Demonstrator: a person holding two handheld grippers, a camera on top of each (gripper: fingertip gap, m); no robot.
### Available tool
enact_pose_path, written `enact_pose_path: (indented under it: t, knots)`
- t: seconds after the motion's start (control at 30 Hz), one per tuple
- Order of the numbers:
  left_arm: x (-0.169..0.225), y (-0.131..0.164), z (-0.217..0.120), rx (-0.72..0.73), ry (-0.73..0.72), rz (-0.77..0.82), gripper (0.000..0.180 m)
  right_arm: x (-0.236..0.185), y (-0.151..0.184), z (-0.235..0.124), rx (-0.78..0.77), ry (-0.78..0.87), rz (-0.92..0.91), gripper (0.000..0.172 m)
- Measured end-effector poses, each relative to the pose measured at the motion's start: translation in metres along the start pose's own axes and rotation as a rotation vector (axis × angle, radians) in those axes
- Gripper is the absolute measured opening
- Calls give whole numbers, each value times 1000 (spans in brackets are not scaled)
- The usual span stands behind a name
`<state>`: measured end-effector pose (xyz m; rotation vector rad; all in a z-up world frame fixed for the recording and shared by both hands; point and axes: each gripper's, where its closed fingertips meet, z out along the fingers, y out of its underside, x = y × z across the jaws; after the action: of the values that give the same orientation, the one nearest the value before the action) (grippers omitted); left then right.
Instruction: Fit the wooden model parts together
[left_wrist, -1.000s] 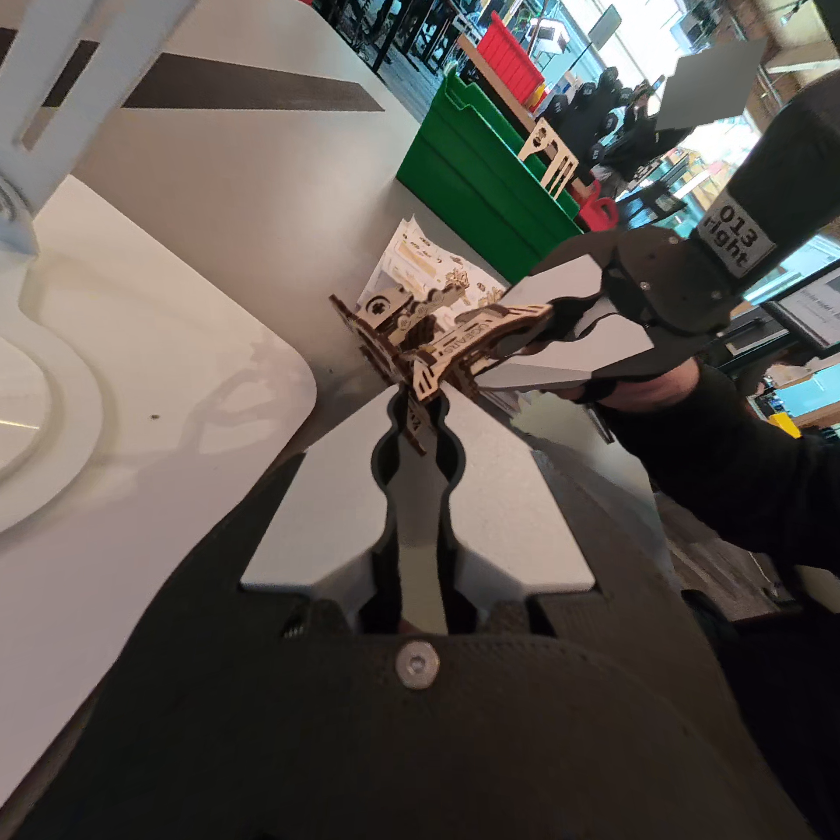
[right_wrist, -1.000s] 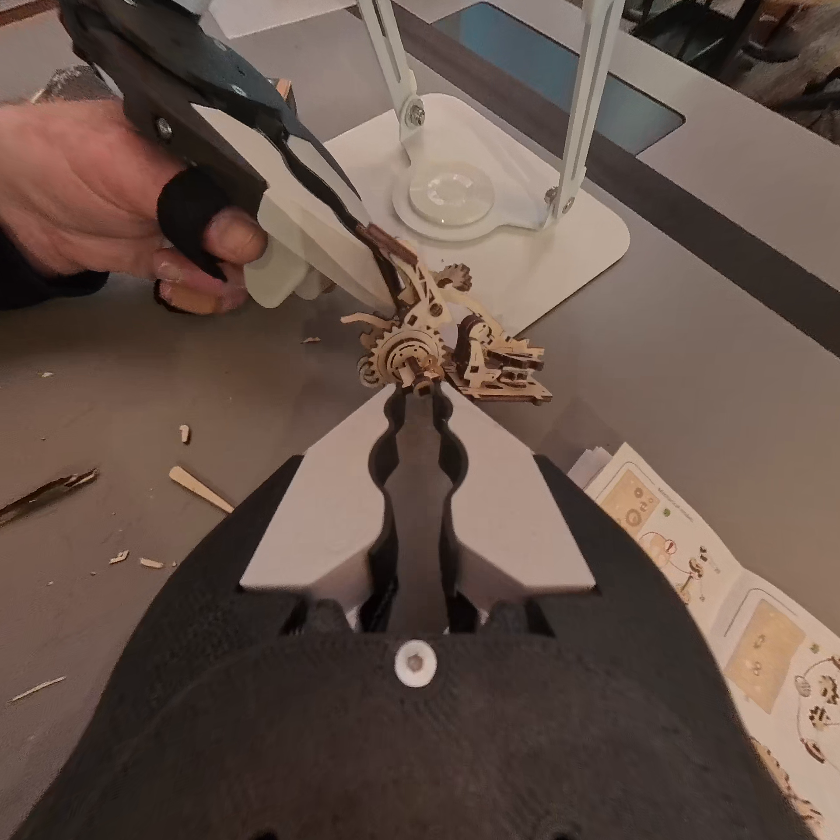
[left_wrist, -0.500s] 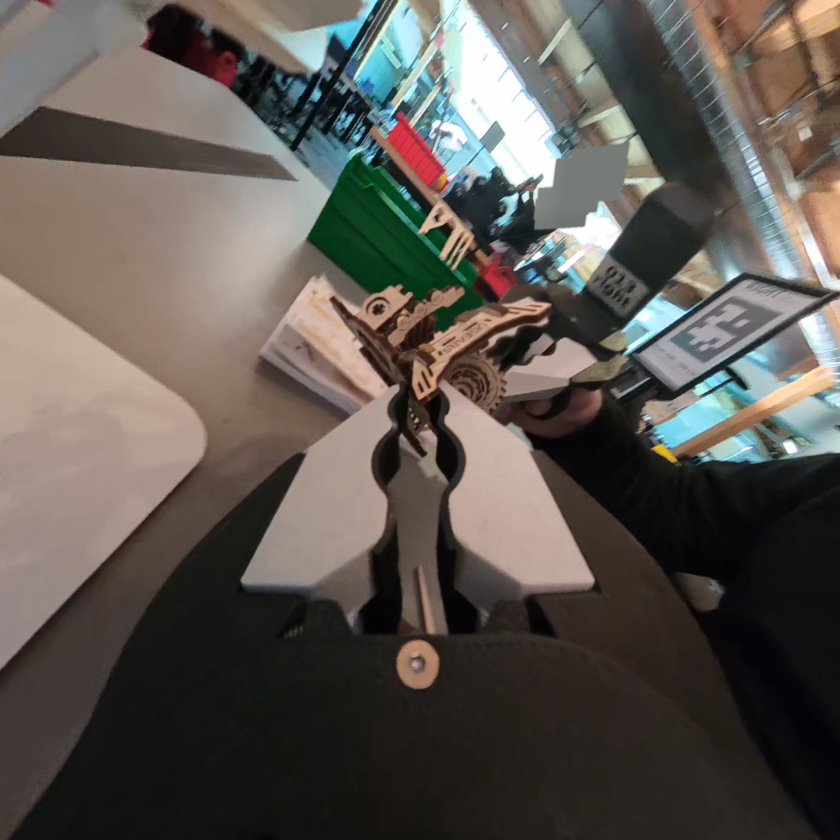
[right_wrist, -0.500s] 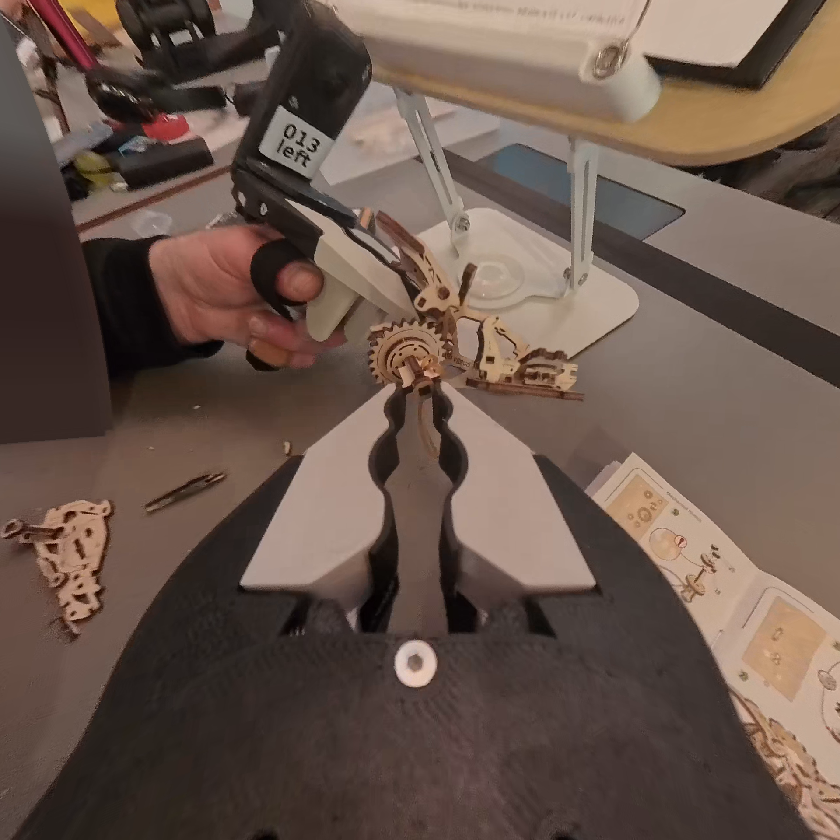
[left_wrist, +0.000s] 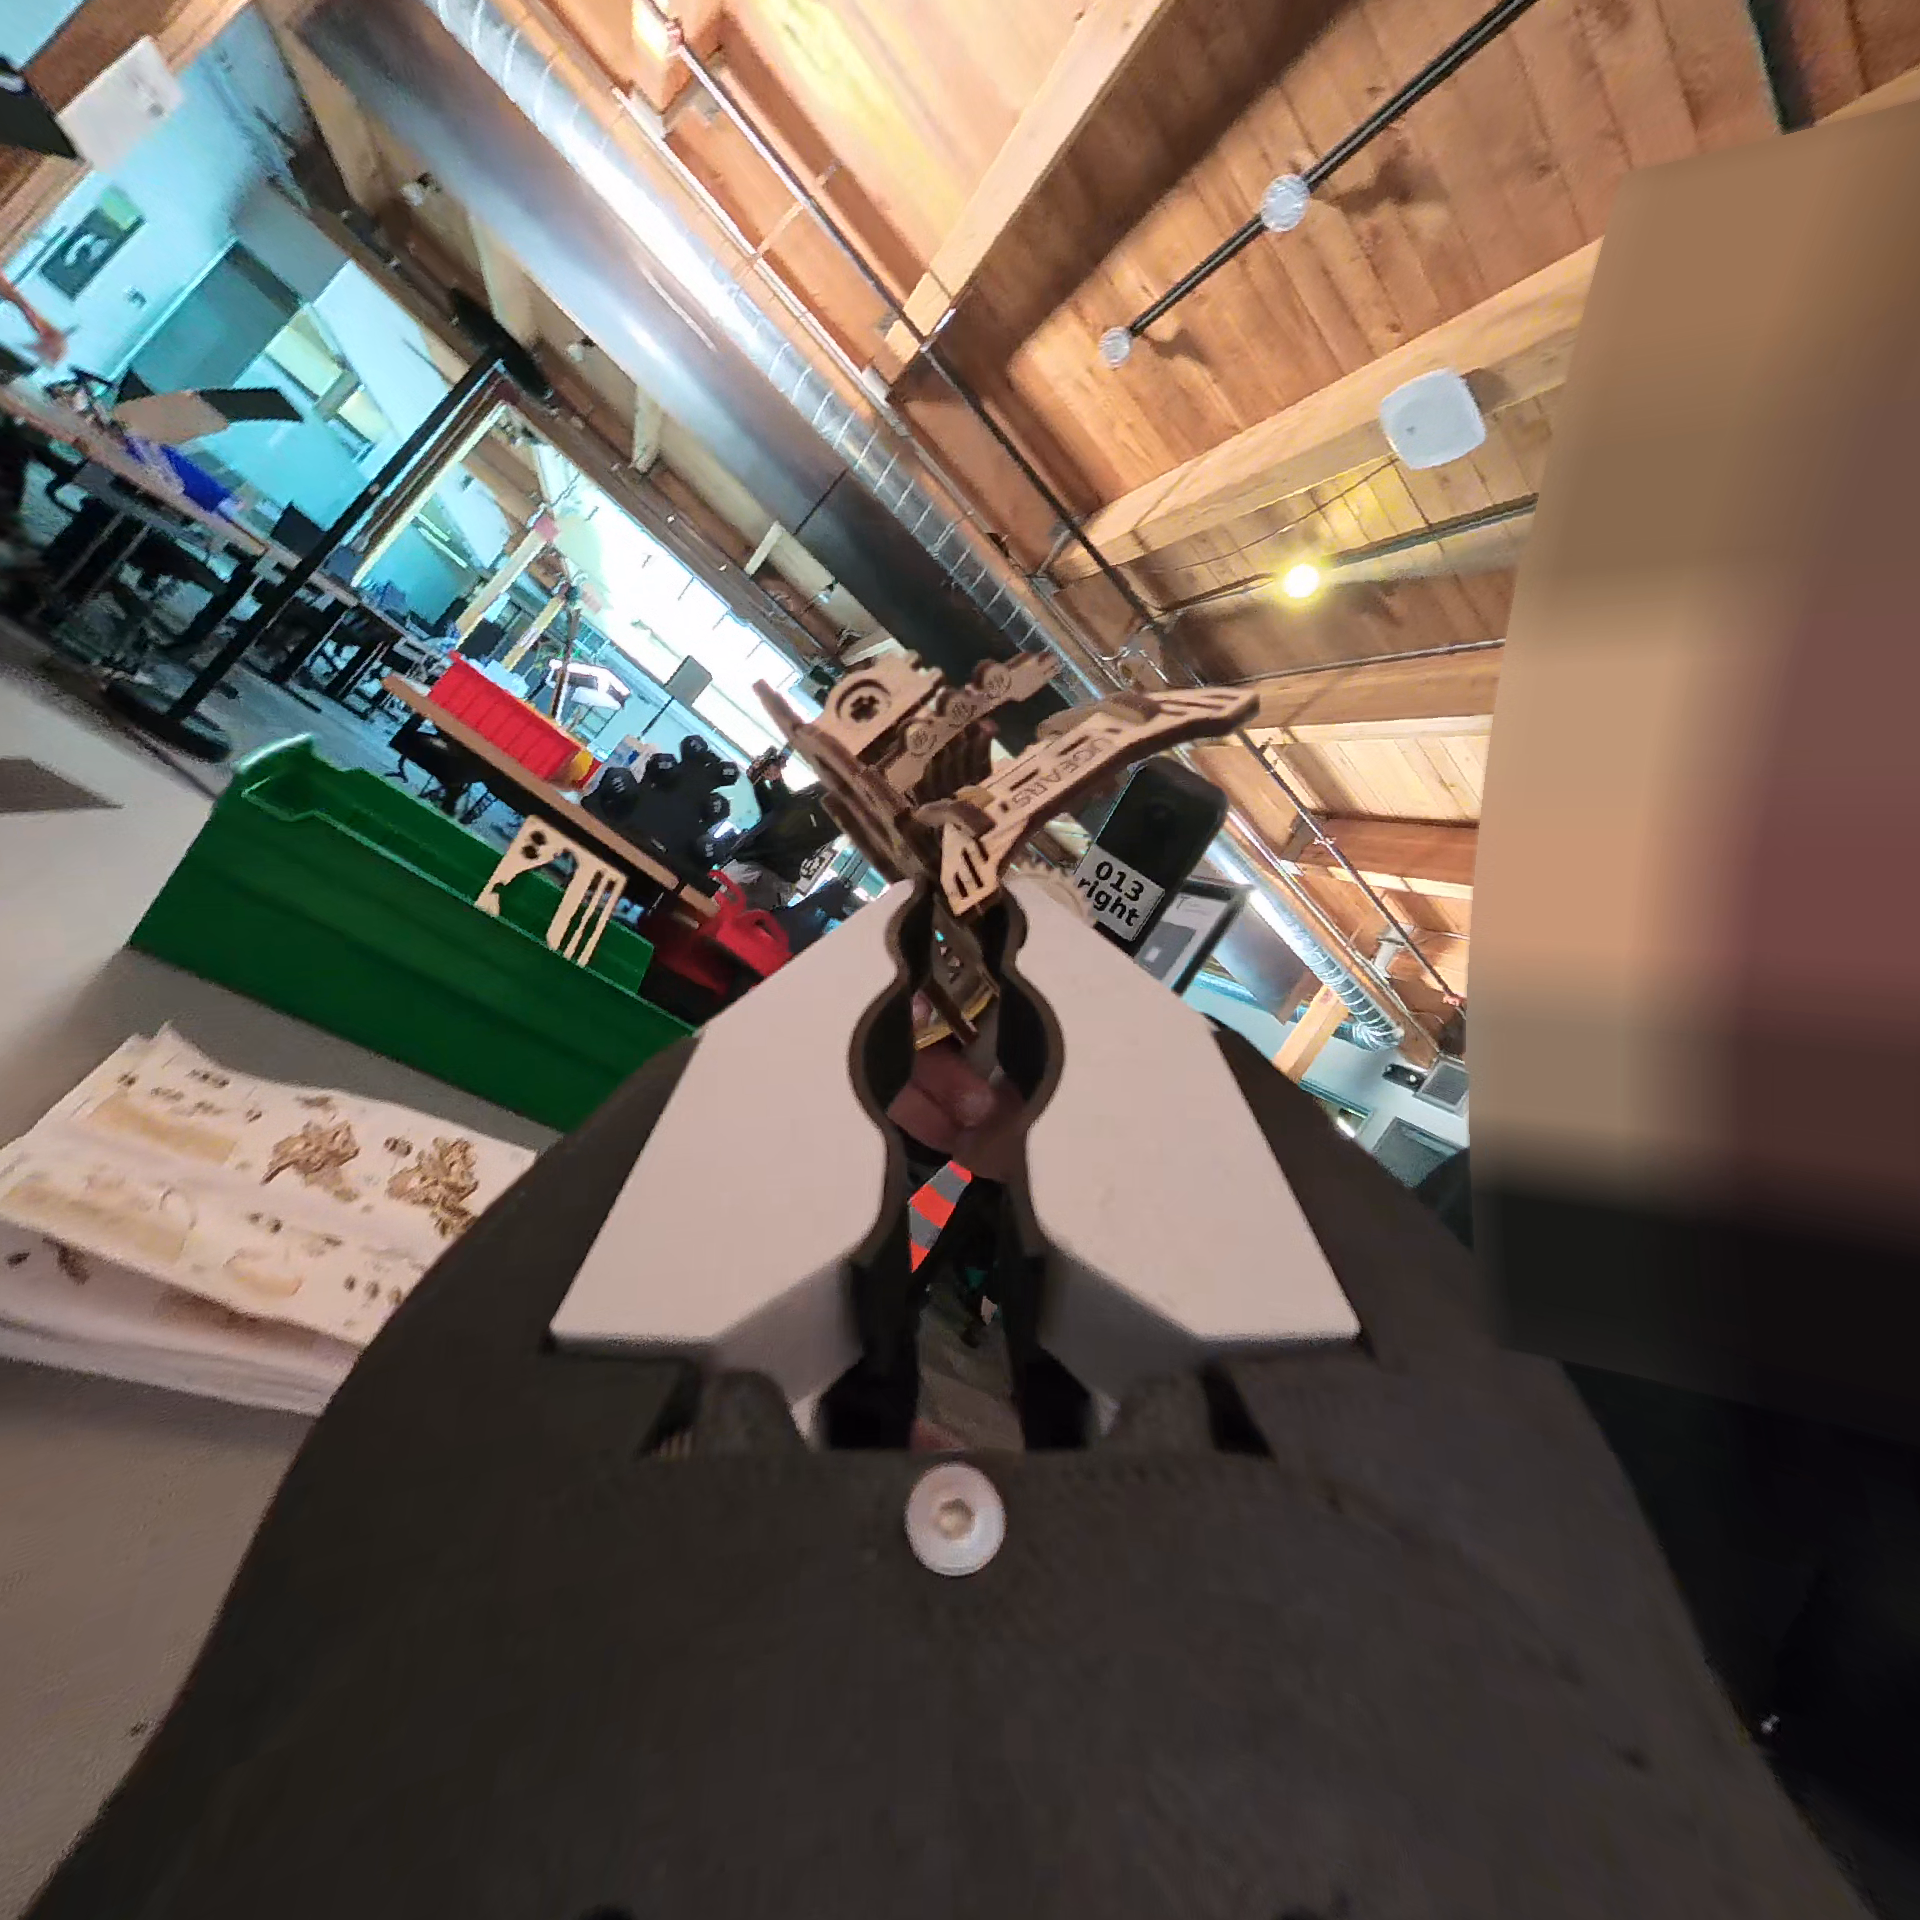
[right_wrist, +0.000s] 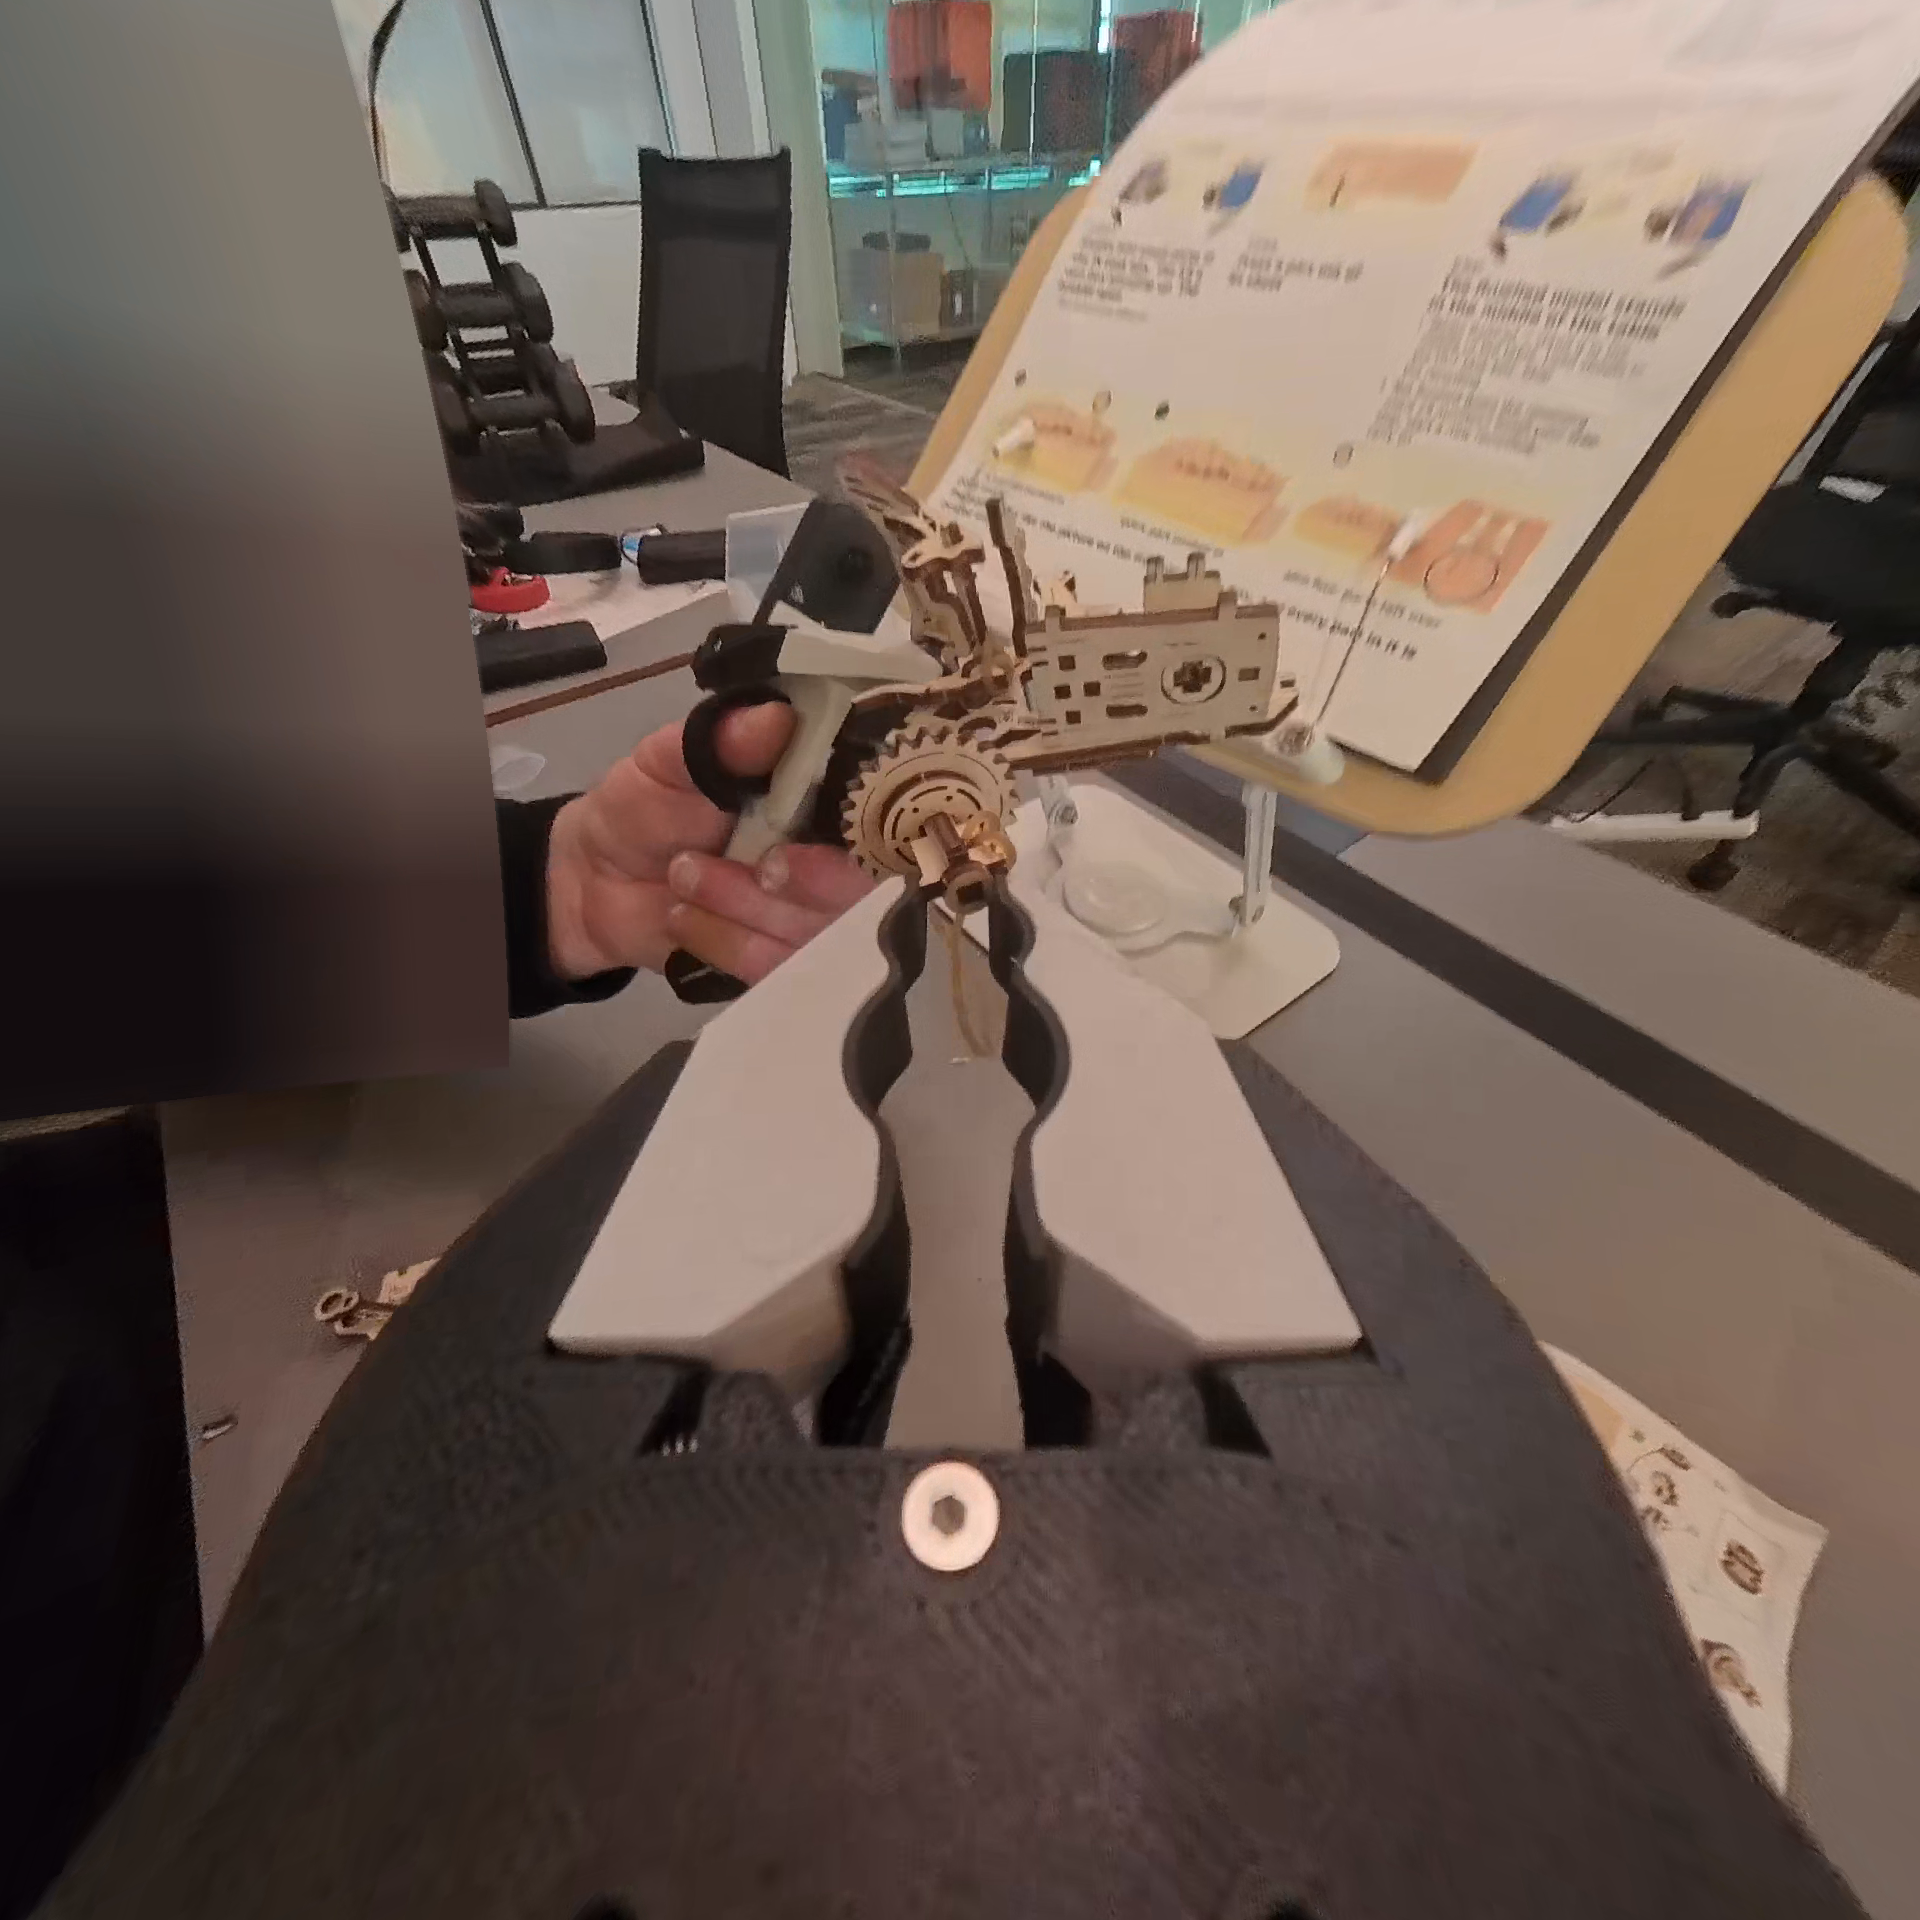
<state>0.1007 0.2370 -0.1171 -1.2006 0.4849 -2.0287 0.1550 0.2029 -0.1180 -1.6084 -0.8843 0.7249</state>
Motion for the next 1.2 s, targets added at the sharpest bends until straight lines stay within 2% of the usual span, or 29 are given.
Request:
enact_pose_path:
  t: [0.13,0.4,1.2]
  knots:
    - [24,-2,7,20,52,82,6,-15,-20,-9,30,18,-57,9]
    - [56,3,19,-2,84,256,6,-34,-30,-9,28,67,-126,9]
    - [74,14,34,-57,-37,582,6,-29,-40,-20,-135,348,-555,10]
